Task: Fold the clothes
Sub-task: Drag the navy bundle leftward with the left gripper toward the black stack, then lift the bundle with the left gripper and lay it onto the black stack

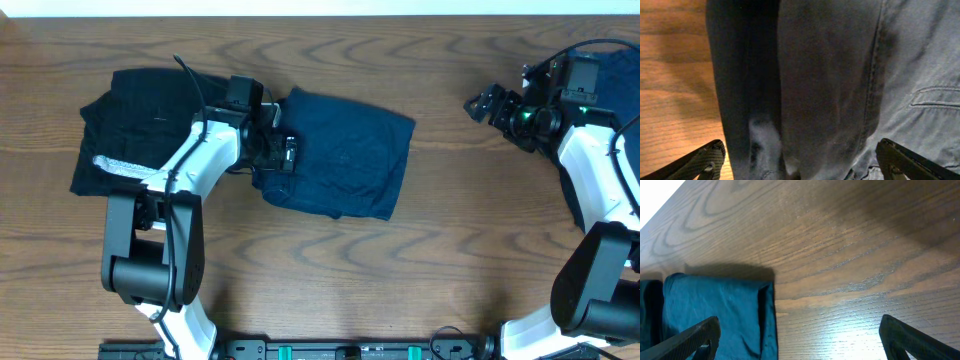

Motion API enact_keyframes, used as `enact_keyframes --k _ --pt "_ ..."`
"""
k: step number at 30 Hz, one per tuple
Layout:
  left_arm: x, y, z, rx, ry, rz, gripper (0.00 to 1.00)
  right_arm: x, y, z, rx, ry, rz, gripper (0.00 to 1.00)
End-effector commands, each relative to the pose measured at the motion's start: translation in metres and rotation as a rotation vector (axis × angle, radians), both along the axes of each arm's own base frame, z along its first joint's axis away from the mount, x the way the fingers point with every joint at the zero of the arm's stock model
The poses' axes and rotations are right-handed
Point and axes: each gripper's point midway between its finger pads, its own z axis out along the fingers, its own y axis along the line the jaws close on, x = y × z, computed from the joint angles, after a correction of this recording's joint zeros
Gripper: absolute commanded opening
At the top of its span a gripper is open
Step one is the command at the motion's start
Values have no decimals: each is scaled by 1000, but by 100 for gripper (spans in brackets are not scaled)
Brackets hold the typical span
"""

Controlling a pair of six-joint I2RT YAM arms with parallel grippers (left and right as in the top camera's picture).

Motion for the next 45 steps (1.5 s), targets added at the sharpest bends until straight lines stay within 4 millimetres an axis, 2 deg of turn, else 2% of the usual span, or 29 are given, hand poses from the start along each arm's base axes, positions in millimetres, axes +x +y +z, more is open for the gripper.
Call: enact_keyframes --k 1,10,17,19,22,24,28,29,32,33,39,42,45 --pt "1 -6 -3 8 11 9 98 -1 -1 -3 1 8 -2 99" --pt "-6 -11 -22 16 65 13 98 -1 -1 -3 1 8 -2 99" --pt "-10 -10 -41 19 121 67 92 -1 -1 -3 1 8 -2 99" --pt "-11 -10 -42 18 125 73 86 -1 -1 -3 1 8 -2 99" --pt "-9 -10 -38 15 114 73 68 -1 -1 -3 1 8 -2 99" --pt "-9 -10 -38 15 114 74 60 -1 -1 -3 1 8 -2 99" --pt "-9 -11 -38 15 114 74 54 -1 -1 -3 1 8 -2 99" --pt "-9 -11 -38 15 114 74 45 -1 -1 -3 1 8 -2 99" --pt "-9 -11 -38 15 114 74 10 -1 -1 -3 1 8 -2 99" --pt "-9 -11 -38 15 113 74 6 -1 -1 -3 1 8 -2 99" --pt "-5 -11 -29 7 86 80 6 -1 -1 -3 1 8 -1 99" --pt "4 -13 -14 -8 33 80 6 -1 -1 -3 1 8 -1 99" --pt "18 -16 9 -21 -59 45 6 -1 -1 -3 1 8 -1 99"
